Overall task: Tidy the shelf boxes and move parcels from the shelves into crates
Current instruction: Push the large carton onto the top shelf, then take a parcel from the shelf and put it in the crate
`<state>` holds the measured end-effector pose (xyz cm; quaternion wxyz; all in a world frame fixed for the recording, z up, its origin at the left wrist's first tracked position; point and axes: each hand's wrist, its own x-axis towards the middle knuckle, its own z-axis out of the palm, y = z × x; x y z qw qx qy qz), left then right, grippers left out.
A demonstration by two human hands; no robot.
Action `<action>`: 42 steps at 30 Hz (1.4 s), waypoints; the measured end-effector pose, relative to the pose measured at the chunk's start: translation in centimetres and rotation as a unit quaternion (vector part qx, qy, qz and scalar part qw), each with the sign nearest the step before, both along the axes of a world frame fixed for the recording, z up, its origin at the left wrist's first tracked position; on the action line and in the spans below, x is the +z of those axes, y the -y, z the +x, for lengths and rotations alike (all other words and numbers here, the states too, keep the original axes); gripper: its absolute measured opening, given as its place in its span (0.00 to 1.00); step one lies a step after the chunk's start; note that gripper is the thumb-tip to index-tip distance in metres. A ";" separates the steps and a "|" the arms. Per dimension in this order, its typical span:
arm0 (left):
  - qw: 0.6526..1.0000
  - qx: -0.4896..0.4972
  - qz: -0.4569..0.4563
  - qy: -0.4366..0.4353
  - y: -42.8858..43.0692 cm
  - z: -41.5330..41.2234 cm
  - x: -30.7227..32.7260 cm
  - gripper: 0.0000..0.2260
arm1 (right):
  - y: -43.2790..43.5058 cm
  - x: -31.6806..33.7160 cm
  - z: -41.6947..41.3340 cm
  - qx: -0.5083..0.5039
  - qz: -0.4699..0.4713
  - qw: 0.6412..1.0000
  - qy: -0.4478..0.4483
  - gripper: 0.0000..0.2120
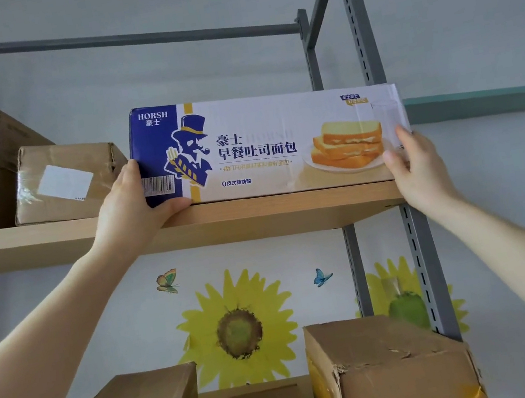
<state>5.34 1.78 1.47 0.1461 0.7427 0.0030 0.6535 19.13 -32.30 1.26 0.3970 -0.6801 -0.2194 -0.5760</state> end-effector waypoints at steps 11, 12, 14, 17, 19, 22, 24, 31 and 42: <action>0.996 0.074 0.037 -0.029 0.3 -0.2 -0.6 0.26 | -2.3 -1.4 -1.4 -0.071 0.072 0.995 0.009 0.19; 0.995 0.087 0.044 -0.023 0.3 -0.4 -0.9 0.24 | -3.2 -1.7 -2.1 -0.075 0.065 0.995 0.027 0.18; 0.993 0.102 0.056 0.000 -0.1 -0.9 -1.4 0.20 | -5.9 -2.1 -3.7 -0.041 0.033 0.996 0.067 0.16; 0.994 0.096 0.038 0.044 -1.6 -1.8 -1.7 0.16 | -11.3 -1.9 -6.6 0.054 -0.040 0.992 0.111 0.12; 0.994 0.091 0.000 0.063 -3.5 -2.7 -1.5 0.17 | -15.3 -1.5 -8.7 0.105 -0.079 0.984 0.123 0.12; 0.993 0.059 -0.058 0.082 -7.2 -4.1 -1.0 0.21 | -20.9 -1.0 -11.9 0.181 -0.099 0.971 0.124 0.13; 0.993 0.020 -0.093 0.067 -11.8 -4.8 -0.2 0.18 | -26.4 -0.8 -14.3 0.201 -0.103 0.967 0.117 0.14; 0.995 -0.043 -0.090 -0.023 -13.6 -4.5 2.4 0.13 | -33.6 3.4 -16.6 0.123 -0.098 0.985 -0.066 0.10; 0.974 -0.203 -0.072 -0.067 -15.6 -7.2 2.9 0.13 | -35.6 3.2 -19.4 0.208 0.059 0.967 -0.138 0.11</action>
